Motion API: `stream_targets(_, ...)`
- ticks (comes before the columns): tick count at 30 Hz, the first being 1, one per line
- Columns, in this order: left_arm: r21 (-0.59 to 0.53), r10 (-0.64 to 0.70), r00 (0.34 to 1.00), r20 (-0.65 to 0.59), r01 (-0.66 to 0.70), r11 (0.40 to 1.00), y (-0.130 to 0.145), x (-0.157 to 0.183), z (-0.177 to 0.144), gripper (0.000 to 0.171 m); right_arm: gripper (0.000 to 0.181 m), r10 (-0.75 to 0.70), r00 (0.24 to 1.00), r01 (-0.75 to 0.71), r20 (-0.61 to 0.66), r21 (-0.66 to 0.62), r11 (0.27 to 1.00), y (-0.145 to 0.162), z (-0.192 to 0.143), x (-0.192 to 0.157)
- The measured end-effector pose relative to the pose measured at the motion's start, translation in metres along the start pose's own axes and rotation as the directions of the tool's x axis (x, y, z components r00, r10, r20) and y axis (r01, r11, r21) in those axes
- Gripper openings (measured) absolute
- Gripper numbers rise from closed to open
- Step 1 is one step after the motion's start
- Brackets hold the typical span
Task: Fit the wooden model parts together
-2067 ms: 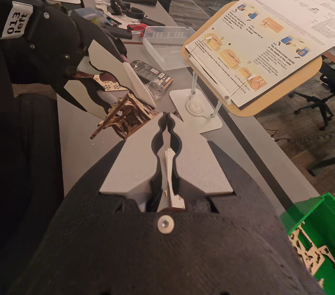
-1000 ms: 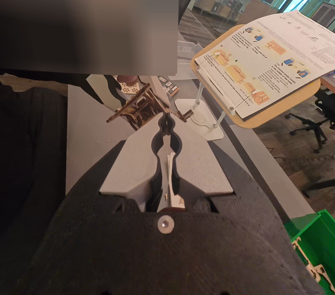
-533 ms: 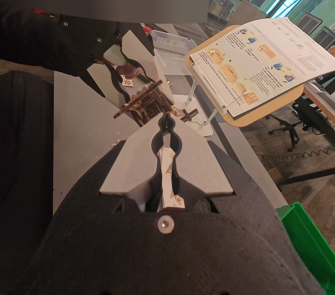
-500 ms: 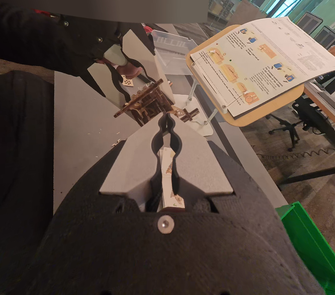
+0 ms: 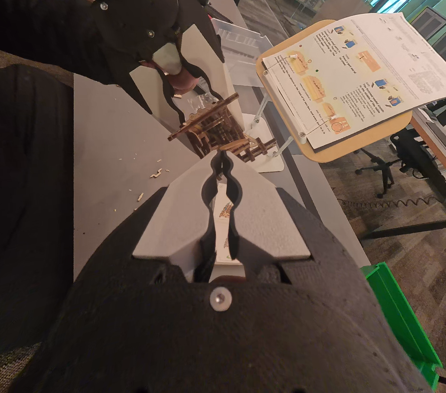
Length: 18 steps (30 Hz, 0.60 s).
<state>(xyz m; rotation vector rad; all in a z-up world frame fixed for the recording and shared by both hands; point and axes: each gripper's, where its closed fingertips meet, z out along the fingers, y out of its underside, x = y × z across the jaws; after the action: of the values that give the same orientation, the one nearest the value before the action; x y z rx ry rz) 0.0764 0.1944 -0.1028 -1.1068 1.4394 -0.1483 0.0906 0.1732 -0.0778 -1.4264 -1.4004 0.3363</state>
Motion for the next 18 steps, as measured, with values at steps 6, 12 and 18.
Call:
stream_targets(6,0.012,-0.032,0.999,-0.016,0.032,0.999,0.001,0.003,0.0,0.042,0.0,-0.003,1.0,0.003,0.031,-0.008,1.0,0.004,-0.004,-0.007)
stream_targets(12,0.018,-0.05,0.998,-0.041,0.051,0.999,0.0,0.009,0.001,0.042,0.0,-0.004,0.999,0.004,0.05,-0.007,1.0,0.007,-0.006,-0.013)
stream_targets(18,0.026,-0.073,0.994,-0.076,0.075,0.997,-0.001,0.018,0.003,0.042,0.0,0.01,0.997,-0.011,0.077,0.001,1.0,0.012,-0.01,-0.019)
